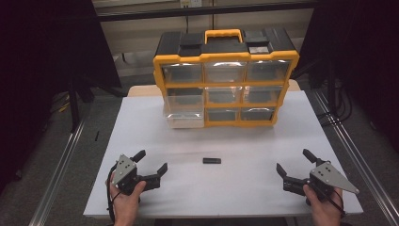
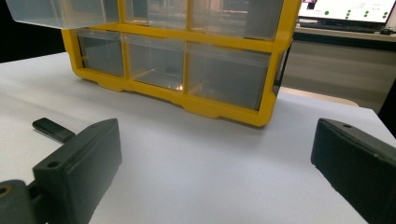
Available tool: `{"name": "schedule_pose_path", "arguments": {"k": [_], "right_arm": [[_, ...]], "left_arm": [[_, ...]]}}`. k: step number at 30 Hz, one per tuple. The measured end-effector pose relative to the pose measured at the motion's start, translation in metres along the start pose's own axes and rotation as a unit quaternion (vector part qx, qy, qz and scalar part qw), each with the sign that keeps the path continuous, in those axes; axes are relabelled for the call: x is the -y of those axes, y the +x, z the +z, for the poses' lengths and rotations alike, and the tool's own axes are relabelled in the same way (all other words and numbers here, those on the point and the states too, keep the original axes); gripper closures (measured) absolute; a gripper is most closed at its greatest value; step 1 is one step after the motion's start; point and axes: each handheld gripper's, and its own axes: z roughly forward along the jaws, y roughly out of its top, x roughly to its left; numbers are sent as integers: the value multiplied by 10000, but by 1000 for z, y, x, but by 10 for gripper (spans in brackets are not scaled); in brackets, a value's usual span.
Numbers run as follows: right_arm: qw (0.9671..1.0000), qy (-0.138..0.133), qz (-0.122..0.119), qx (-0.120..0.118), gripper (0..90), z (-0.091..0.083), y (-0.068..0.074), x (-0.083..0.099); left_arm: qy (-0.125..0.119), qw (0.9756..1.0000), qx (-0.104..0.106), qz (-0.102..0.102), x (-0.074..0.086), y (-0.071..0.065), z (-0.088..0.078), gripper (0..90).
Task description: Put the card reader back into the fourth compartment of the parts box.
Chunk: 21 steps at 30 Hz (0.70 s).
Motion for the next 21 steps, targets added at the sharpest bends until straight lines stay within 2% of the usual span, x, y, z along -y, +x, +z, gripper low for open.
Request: {"name": "schedule_pose_path", "arguments": {"k": [1,2,3,4,7,8,9,10,13,18,19,20,21], "right_arm": [[10000,10,20,-6,17,0,0,0],[10000,19,52,-12,17,-1,0,0],[10000,19,52,-12,17,-1,0,0],[10000,26,52,11,17,-1,0,0],[10000,56,26,42,17,-2,0,0],[10000,59,23,55,17,-3,0,0],[10000,52,13,68,17,-3,1,0],[10000,52,11,60,17,-3,1,-1],[10000,45,9,68,18,-2,2,-1],[10000,75,26,26,17,0,2,0],[9999,91,22,40,17,0,2,0],[10000,80,36,29,17,0,2,0],[10000,78,41,24,17,0,1,0]], "left_arm": [[33,10000,52,-4,0,0,1,53],[104,9999,43,91,0,0,2,51],[122,9998,-87,114,0,-1,4,51],[137,9997,-105,184,0,0,5,51],[287,9993,234,32,0,2,10,52],[328,9989,343,50,0,3,11,52],[368,9986,361,81,0,1,13,52],[422,9979,463,169,-1,1,14,52],[609,9946,798,270,-3,-3,18,56],[711,9907,1069,456,-8,-7,23,58],[755,9891,1169,475,-9,-7,24,58],[844,9855,1429,345,-9,-7,26,58],[950,9843,1447,357,-11,-8,27,58]]}}
